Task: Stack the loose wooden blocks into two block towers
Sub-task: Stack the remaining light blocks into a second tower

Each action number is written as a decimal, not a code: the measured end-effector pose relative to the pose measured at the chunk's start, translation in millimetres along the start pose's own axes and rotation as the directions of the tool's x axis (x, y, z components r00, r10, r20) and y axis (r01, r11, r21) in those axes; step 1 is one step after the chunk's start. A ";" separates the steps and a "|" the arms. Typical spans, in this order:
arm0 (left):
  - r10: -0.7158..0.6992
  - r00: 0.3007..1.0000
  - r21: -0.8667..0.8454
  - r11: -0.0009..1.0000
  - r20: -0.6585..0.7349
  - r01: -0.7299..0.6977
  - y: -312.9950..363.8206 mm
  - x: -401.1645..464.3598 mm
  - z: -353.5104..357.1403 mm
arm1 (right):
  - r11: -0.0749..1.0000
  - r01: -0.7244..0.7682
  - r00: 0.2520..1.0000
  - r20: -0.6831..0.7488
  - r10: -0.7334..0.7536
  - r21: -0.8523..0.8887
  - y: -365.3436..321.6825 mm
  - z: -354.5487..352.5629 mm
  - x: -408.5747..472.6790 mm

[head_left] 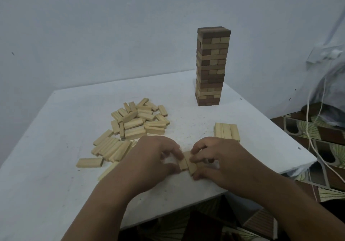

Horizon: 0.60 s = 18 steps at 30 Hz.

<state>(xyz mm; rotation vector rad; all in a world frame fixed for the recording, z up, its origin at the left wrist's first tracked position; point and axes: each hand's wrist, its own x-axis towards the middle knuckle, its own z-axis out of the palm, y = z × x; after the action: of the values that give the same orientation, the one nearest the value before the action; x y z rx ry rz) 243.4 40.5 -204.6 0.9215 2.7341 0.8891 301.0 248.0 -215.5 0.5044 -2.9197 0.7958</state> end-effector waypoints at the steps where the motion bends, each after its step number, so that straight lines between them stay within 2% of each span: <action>1: -0.004 1.000 -0.003 1.000 0.008 0.004 -0.2 0.1 -0.1 | 1.000 0.001 1.000 -0.001 -0.001 0.002 0.5 0.5 0.1; 18: -0.006 0.998 0.015 1.000 0.057 0.006 -9.4 4.0 0.9 | 0.999 0.008 0.999 -0.043 -0.007 0.033 -0.9 4.3 0.3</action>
<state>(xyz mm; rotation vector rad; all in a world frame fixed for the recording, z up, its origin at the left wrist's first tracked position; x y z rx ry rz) 235.6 37.2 -210.5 0.9261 2.6976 0.8293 301.0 245.0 -218.7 0.4947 -2.8687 0.8445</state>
